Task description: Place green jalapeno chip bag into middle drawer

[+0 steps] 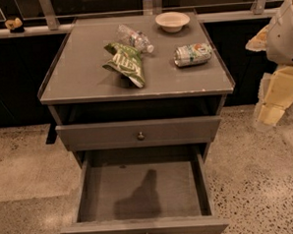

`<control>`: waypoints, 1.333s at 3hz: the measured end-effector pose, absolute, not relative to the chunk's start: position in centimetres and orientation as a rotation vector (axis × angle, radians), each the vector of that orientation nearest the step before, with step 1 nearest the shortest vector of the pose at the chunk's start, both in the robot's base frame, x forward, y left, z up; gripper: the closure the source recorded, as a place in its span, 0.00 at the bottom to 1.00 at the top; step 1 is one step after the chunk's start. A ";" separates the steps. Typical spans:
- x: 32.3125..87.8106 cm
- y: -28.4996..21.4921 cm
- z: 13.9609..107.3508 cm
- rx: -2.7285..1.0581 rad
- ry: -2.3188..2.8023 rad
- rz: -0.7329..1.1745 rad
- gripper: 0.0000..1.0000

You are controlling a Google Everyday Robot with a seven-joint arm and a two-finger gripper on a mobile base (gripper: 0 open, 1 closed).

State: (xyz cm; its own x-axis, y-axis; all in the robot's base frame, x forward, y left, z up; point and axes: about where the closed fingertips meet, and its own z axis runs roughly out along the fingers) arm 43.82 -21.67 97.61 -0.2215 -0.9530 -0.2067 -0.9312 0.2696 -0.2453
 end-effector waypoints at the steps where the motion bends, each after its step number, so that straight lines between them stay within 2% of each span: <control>1: 44.8 -21.6 97.4 -1.729 2.226 -0.093 0.00; 3: 53.2 -18.7 95.8 -1.830 2.137 0.028 0.00; 4: 58.9 -15.3 96.5 -1.860 2.009 0.079 0.00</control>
Offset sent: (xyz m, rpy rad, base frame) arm 0.0945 0.0160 -0.0318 0.0955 0.0747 0.1061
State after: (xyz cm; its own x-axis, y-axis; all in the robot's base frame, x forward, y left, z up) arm 58.91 -15.35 96.52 -0.0348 -0.9450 -0.3253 -0.9676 0.1133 -0.2255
